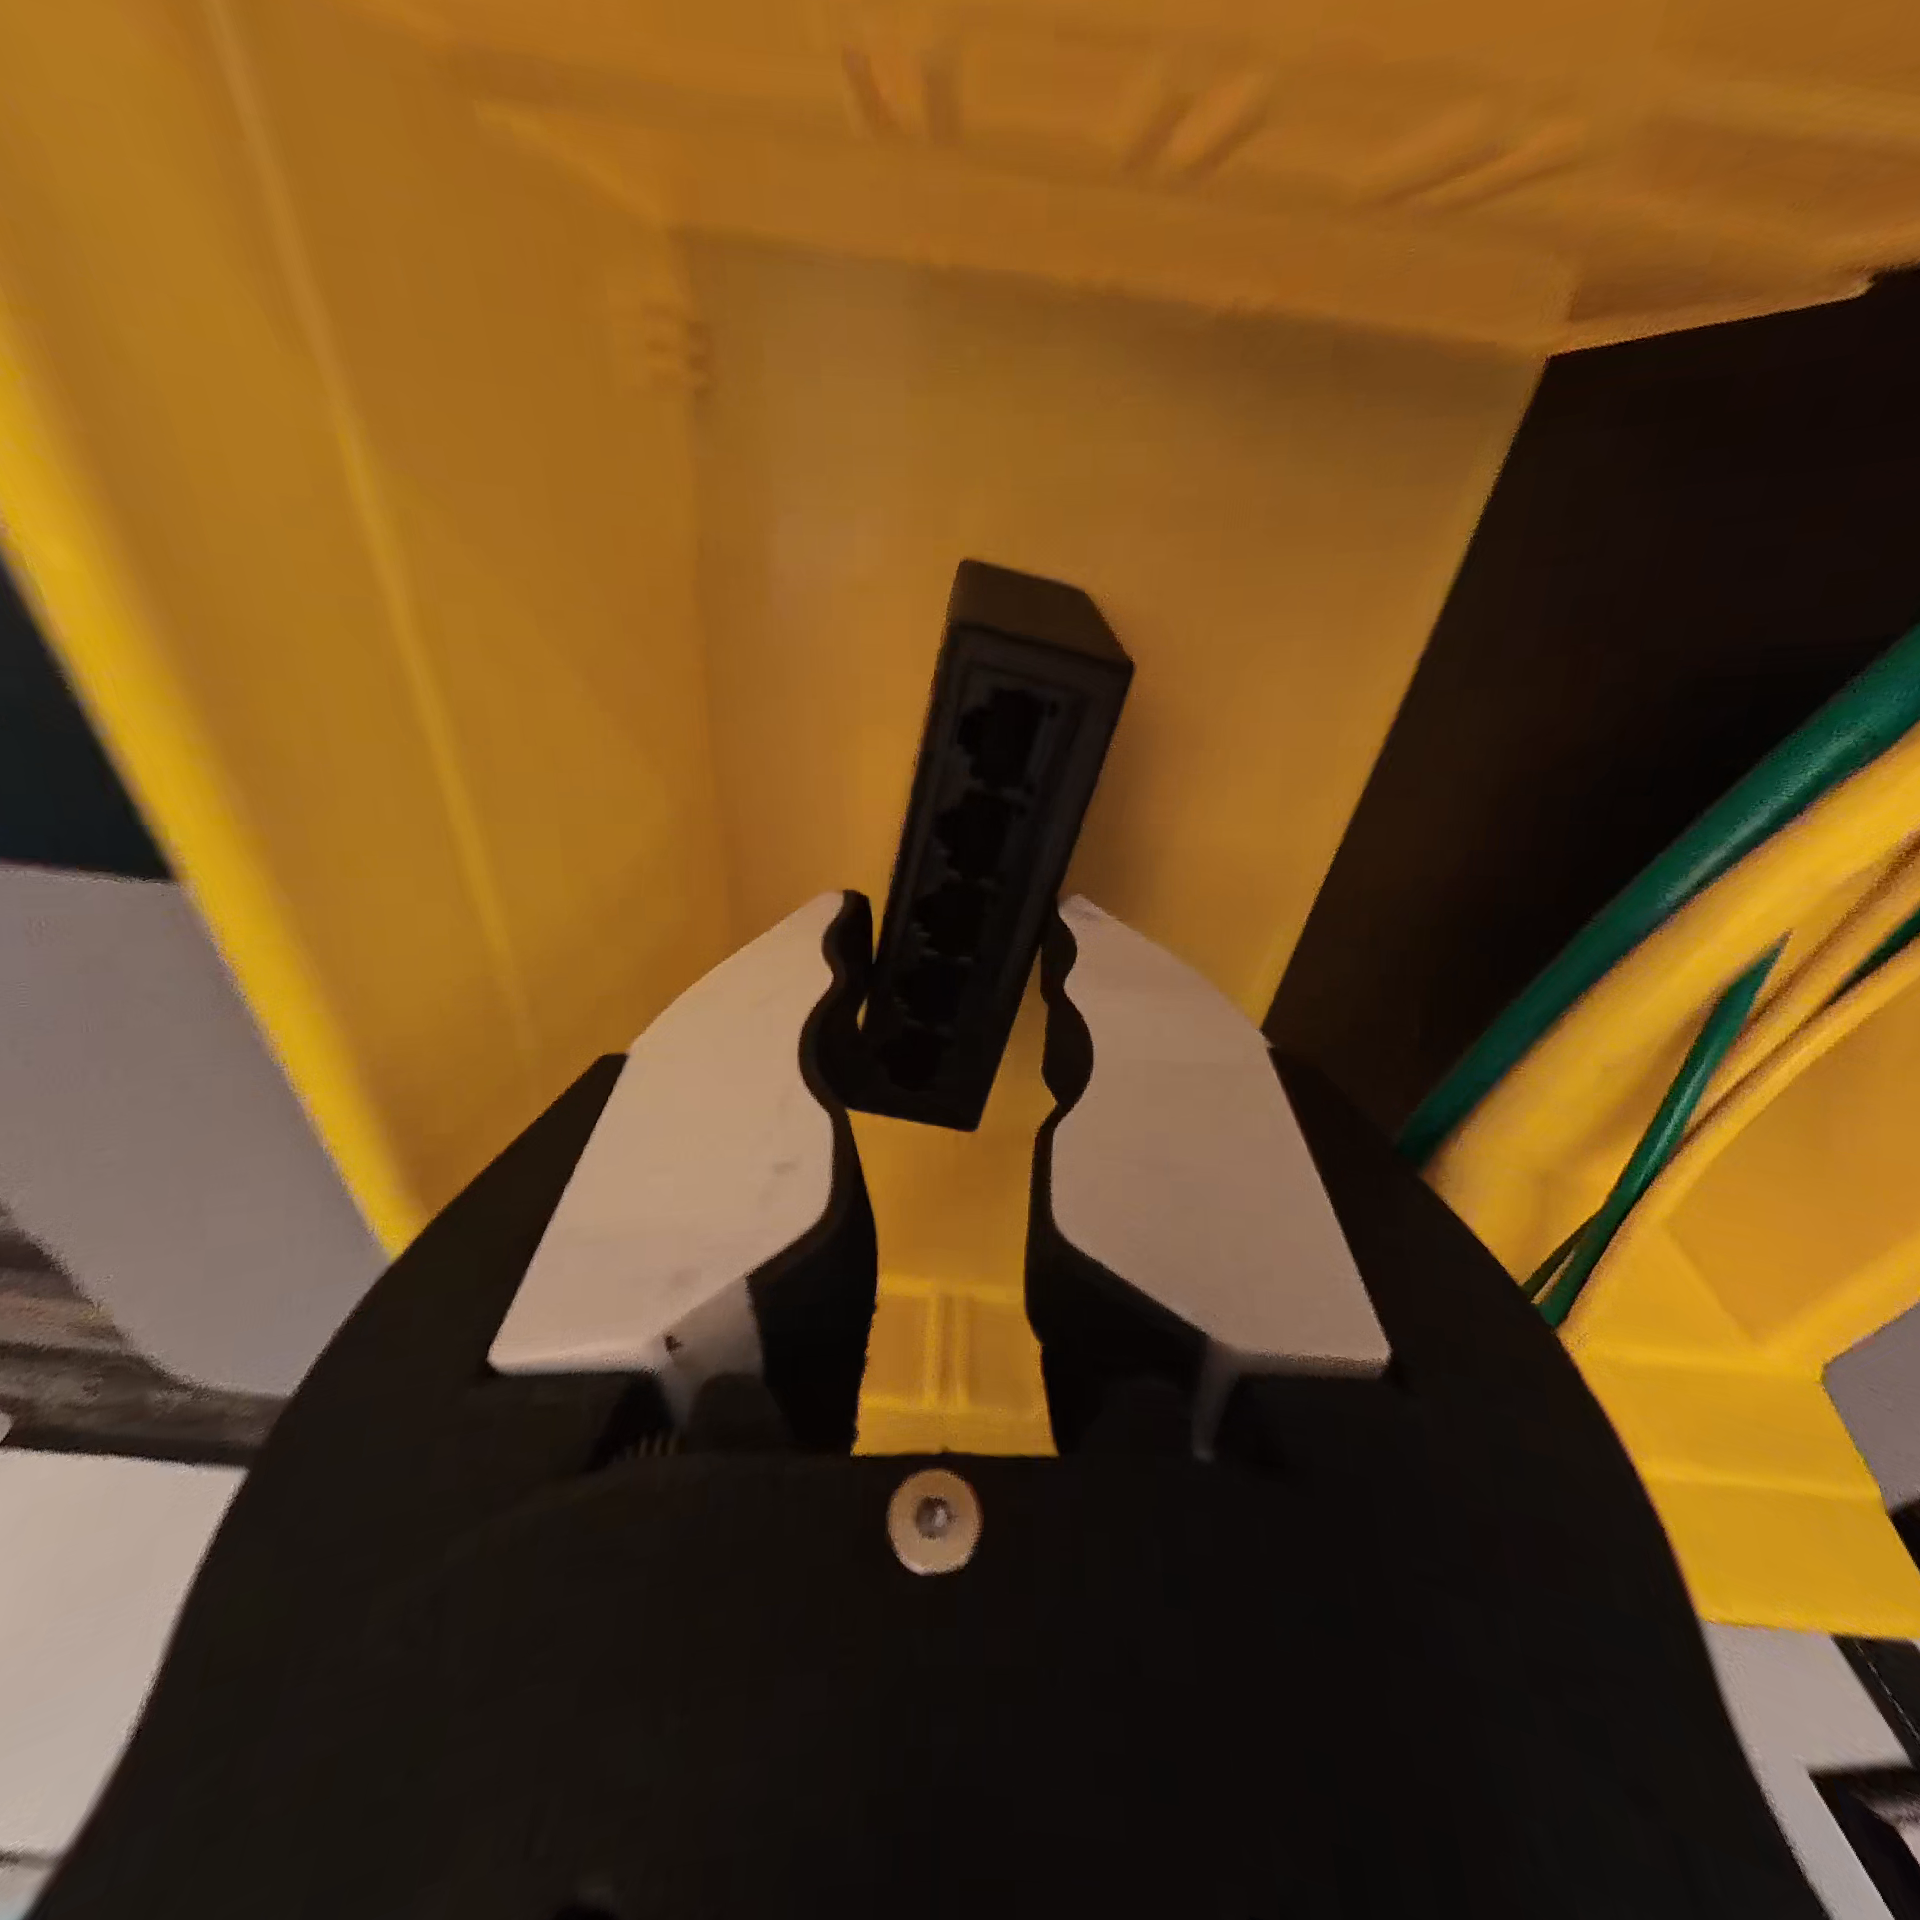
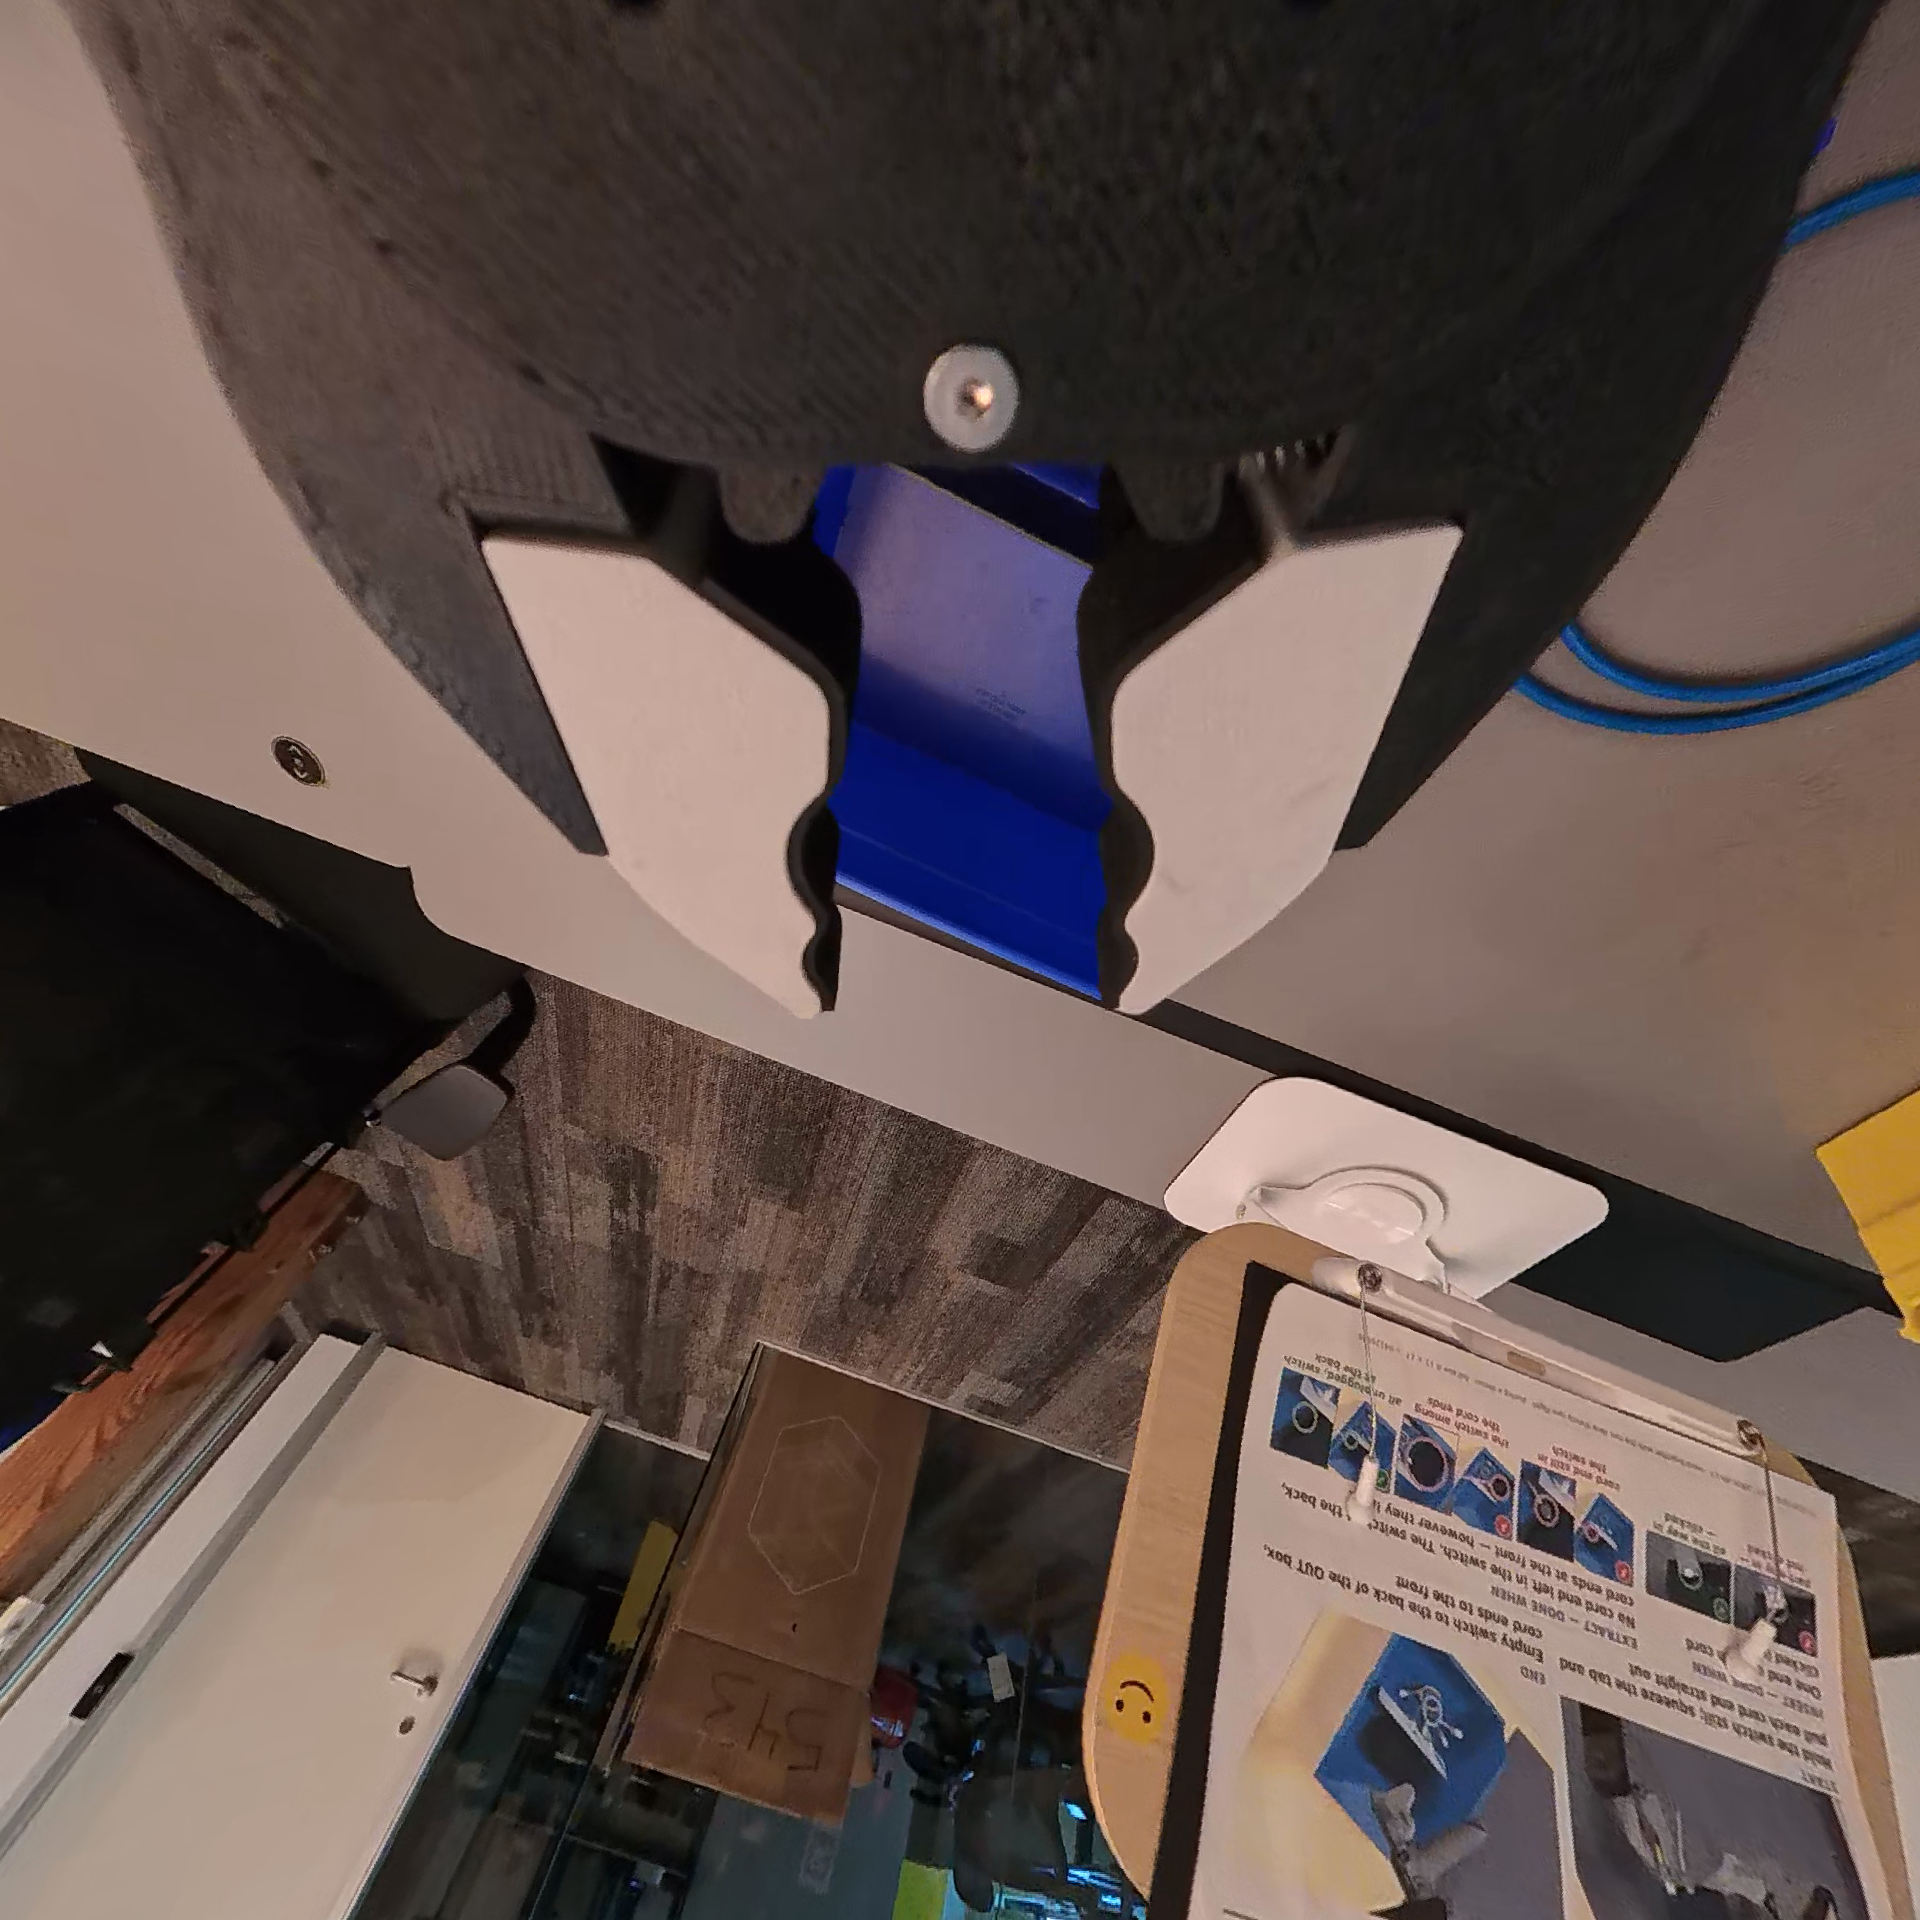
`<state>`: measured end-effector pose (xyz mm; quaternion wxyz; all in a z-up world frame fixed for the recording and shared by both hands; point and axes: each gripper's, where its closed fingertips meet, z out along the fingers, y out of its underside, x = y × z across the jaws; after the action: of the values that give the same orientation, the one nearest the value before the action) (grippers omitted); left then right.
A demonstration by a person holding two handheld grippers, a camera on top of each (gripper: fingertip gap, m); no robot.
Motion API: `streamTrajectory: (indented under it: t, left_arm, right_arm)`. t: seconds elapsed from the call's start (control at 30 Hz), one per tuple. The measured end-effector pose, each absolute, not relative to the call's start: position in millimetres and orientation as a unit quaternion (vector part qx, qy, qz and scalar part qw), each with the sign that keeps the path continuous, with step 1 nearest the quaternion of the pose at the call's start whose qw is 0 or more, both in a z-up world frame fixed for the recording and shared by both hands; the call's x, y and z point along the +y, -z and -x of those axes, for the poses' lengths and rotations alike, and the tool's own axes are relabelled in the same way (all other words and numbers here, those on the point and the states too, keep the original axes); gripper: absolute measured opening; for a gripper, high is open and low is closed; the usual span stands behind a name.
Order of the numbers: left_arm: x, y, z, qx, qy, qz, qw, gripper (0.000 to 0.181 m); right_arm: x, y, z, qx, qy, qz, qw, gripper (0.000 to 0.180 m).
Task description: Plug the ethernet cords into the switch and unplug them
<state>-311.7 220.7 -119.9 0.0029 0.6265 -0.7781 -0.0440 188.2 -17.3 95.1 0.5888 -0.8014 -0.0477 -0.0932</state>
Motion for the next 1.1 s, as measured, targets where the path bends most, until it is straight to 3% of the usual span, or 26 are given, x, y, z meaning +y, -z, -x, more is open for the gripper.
streamTrajectory:
  t: [0.1, 0.23, 0.33, 0.43, 0.67, 0.87, 1.1]
  left_arm:
    - [232, 90, 306, -0.762, 0.064, -0.641, -0.064, 0.028]
    - [225, 9, 286, -0.725, 0.080, -0.663, -0.166, 0.028]
    - [187, -49, 250, -0.717, 0.087, -0.650, -0.234, 0.028]
    - [129, -66, 188, -0.710, 0.032, -0.642, -0.288, 0.028]
    - [67, 41, 100, -0.687, -0.034, -0.678, -0.260, 0.027]
    - [78, 116, 119, -0.661, 0.018, -0.720, -0.210, 0.027]
    - [82, 130, 134, -0.635, 0.011, -0.749, -0.189, 0.027]
  right_arm:
    - [-18, -100, -186, -0.051, 0.088, 0.795, 0.597, 0.049]
    - [-25, -111, -188, -0.042, 0.081, 0.782, 0.617, 0.048]
    - [-28, -117, -187, -0.038, 0.075, 0.774, 0.628, 0.048]
    - [-28, -118, -179, -0.048, 0.061, 0.773, 0.630, 0.048]
    - [-37, -102, -164, -0.081, 0.044, 0.798, 0.596, 0.048]
    - [-80, -6, -251, -0.022, 0.092, 0.906, 0.413, 0.048]
    - [-125, 109, -276, 0.024, -0.002, 0.977, 0.213, 0.054]
